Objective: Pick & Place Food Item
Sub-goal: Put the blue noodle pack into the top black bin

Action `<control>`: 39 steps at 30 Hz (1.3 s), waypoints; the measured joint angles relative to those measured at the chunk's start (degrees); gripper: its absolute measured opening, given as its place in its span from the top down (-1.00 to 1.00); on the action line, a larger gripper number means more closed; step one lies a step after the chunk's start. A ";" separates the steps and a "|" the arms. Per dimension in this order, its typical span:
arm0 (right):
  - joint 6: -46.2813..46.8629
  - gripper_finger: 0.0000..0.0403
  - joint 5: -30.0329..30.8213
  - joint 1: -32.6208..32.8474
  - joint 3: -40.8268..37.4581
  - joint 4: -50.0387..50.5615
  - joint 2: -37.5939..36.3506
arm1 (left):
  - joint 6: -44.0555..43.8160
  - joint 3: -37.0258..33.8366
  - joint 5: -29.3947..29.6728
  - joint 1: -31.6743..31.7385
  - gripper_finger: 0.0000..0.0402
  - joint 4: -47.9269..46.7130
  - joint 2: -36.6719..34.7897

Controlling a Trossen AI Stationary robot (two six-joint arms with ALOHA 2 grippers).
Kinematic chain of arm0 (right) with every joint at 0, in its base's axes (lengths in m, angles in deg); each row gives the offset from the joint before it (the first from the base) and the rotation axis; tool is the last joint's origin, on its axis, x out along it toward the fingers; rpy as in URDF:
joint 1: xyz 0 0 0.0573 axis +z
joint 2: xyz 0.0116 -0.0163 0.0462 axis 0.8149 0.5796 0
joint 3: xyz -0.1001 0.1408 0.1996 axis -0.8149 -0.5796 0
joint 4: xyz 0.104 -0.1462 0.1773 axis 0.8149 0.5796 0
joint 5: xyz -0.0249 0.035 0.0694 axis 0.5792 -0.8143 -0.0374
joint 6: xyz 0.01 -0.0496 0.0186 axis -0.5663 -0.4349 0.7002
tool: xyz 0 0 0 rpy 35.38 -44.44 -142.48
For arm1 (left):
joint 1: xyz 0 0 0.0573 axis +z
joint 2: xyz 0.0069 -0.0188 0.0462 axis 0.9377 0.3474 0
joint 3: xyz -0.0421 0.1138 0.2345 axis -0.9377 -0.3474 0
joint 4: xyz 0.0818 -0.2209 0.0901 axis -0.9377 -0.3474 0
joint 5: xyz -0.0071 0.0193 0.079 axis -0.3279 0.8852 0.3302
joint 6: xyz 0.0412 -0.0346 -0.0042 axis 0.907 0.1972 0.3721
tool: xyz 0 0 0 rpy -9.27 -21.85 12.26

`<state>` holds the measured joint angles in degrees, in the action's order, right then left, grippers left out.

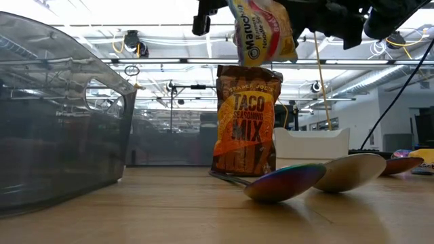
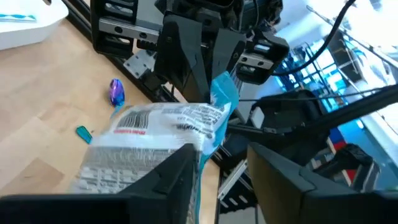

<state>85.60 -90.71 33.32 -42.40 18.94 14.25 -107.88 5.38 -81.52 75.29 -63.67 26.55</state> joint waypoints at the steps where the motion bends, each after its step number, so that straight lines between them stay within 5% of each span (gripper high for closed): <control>1: 0.39 1.00 0.01 0.00 0.00 -0.26 0.00 | 0.50 0.00 -0.45 0.33 0.16 -0.40 0.00; 15: 0.71 1.00 1.82 0.00 3.06 2.79 0.00 | 10.92 0.00 -5.27 3.19 0.22 -5.84 0.06; 39: -0.57 1.00 1.70 -0.02 3.16 6.12 1.82 | 13.80 0.00 -7.29 4.87 0.22 -6.63 0.07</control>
<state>85.02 -89.01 33.30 -39.24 25.06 16.07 -94.08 5.38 -88.80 80.15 -70.30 26.61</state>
